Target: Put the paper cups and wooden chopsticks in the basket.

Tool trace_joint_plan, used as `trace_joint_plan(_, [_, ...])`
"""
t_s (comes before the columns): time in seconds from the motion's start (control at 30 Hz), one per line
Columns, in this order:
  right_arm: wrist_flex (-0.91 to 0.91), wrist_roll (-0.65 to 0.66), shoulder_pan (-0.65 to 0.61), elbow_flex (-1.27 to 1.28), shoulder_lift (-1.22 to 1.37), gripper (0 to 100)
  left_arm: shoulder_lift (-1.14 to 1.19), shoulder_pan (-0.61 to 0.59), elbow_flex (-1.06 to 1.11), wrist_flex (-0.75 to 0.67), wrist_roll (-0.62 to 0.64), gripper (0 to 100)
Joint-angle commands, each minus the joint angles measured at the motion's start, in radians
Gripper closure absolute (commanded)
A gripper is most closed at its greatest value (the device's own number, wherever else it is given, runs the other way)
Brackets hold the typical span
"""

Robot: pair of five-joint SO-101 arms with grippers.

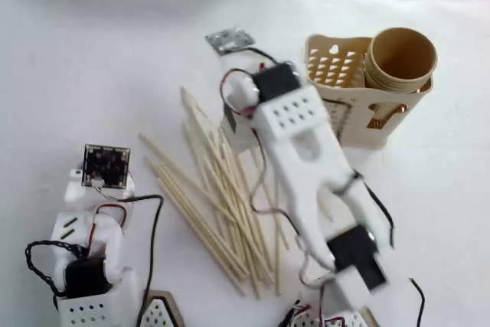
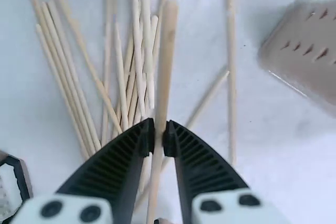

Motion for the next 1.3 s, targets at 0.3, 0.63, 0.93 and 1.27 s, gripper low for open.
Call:
trace_joint_plan(0.3, [-0.298, 0.008, 0.203, 0.002, -0.483, 98.1, -0.007, -0.005, -0.005, -0.021, -0.008, 98])
trace_joint_plan(0.63, [-0.768, 0.008, 0.412, 0.054, -0.516, 98.0, -0.007, -0.005, -0.005, -0.020, -0.008, 98])
trace_joint_plan(0.93, [-1.102, 0.009, 0.503, 0.371, -0.519, 98.0, -0.007, -0.004, -0.005, -0.020, -0.008, 98])
trace_joint_plan(1.27, [-0.934, 0.052, 0.495, 0.358, -0.527, 84.4, -0.007, -0.004, -0.003, -0.021, -0.008, 98])
